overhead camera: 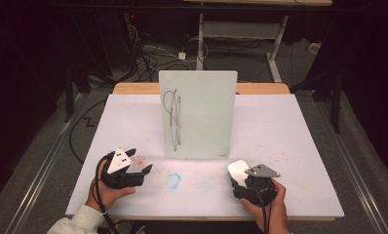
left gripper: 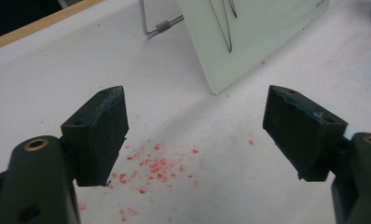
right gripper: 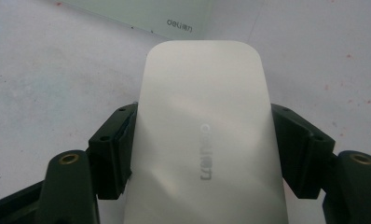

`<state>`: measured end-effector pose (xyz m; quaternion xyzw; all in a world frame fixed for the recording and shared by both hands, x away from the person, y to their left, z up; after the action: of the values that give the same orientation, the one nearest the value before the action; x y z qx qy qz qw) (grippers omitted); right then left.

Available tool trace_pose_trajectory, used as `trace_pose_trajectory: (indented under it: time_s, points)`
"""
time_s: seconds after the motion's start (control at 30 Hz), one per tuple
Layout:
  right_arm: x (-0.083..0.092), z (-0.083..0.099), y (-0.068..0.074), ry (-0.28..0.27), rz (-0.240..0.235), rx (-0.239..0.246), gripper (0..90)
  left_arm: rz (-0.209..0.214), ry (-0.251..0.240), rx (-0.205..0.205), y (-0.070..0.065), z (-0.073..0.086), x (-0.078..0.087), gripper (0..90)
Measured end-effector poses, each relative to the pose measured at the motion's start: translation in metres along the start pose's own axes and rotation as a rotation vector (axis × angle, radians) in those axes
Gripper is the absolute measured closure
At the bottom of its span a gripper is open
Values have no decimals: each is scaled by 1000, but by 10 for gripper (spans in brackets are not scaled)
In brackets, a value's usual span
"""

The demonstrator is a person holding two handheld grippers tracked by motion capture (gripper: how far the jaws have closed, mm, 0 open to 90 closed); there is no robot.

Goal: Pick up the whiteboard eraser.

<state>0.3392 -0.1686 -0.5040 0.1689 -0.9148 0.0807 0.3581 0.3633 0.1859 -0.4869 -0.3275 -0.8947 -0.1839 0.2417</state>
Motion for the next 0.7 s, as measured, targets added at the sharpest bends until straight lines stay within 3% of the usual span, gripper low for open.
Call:
trace_pose_trajectory:
  time_s: [0.17,0.3,0.33,0.7]
  points:
    - [3,-8,-8,-40,-13,51,309,2,-17,-4,1,-1,1,211]
    - [7,-21,-14,-103,-36,91,309,-1,-2,-12,2,1,-1,210]
    - [8,-24,-14,-130,-58,106,309,0,-2,-9,2,1,-2,210]
    - [19,-60,-11,-291,-70,246,309,7,-5,-17,-1,0,-6,211]
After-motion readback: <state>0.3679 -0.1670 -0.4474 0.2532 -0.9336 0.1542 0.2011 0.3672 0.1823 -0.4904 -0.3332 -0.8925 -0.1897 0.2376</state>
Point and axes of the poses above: each handheld gripper's, and its own axes: x roughly backward along the jaws, z roughly out of its underside, y roughly to its left, the point moved 7 cm from there along -x, roughly forward along the jaws, and after that the axes turned 4 degrees about -x, right-handed, at the moved point
